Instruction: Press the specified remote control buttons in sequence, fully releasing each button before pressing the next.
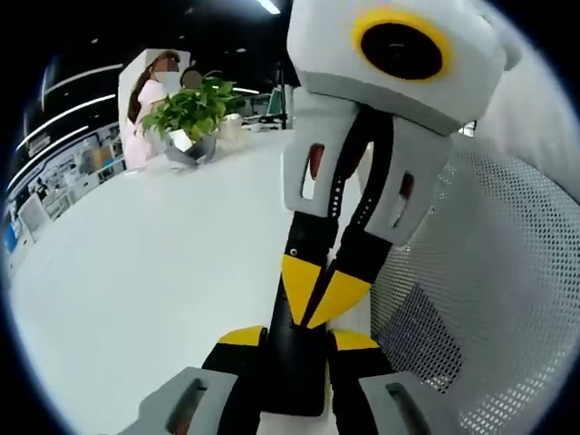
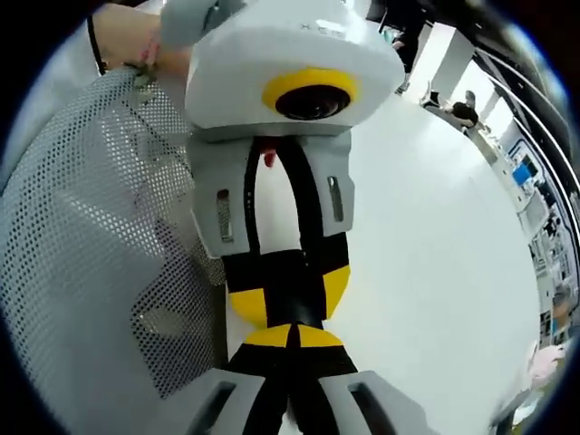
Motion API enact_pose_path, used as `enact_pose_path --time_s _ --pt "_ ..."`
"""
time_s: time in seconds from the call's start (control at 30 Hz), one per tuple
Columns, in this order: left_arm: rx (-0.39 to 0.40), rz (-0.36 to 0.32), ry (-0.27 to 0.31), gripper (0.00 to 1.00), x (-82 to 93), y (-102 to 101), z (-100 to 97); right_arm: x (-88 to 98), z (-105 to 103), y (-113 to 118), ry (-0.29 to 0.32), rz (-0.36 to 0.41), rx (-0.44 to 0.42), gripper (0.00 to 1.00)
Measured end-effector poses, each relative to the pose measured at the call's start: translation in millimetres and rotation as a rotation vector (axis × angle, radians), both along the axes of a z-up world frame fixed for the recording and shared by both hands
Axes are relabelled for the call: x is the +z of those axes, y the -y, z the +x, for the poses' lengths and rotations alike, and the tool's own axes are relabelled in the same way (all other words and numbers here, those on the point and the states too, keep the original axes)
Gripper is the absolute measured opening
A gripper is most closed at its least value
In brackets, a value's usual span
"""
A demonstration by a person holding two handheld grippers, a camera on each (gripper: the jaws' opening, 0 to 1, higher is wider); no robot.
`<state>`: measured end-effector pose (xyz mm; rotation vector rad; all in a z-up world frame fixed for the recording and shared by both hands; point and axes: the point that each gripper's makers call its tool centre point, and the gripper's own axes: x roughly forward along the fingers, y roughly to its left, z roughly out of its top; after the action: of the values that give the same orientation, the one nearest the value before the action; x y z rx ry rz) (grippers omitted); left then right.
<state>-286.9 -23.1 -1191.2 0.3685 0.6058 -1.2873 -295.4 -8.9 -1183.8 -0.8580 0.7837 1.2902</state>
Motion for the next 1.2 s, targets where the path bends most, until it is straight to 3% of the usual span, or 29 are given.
enact_pose_path --time_s 0.07,0.2,0.4,0.57,0.73,0.93,1.1,1.2 --pt "0.033 -0.007 -0.033 0.27 0.6 0 2.9 0.9 1 0 -0.041 0.051 -0.049 0.0" --pt "0.005 0.004 -0.006 0.26 -0.6 0 2.5 3.1 3 0 -0.12 0.145 -0.145 0.0" --pt "-0.028 0.042 0.054 0.25 -2.4 1 0.9 5.2 1 4 -0.168 0.237 -0.144 0.0" --pt "-0.059 0.056 0.05 0.24 -1.5 1 -2.4 7.4 2 24 -0.171 0.249 -0.141 0.0" --pt "-0.098 0.054 0.055 0.24 -0.8 0 -4.4 2.1 5 46 -0.116 0.182 -0.099 0.0" --pt "-0.152 0.08 0.051 0.24 -1.0 -1 -5.1 4.1 -3 44 -0.137 0.193 -0.053 0.03" --pt "-0.147 0.088 0.049 0.24 -0.8 -2 -5.3 5.0 -7 44 -0.16 0.21 -0.028 0.1" --pt "-0.142 0.087 0.05 0.24 -0.9 -2 -4.9 5.7 -4 46 -0.138 0.203 -0.03 0.12"
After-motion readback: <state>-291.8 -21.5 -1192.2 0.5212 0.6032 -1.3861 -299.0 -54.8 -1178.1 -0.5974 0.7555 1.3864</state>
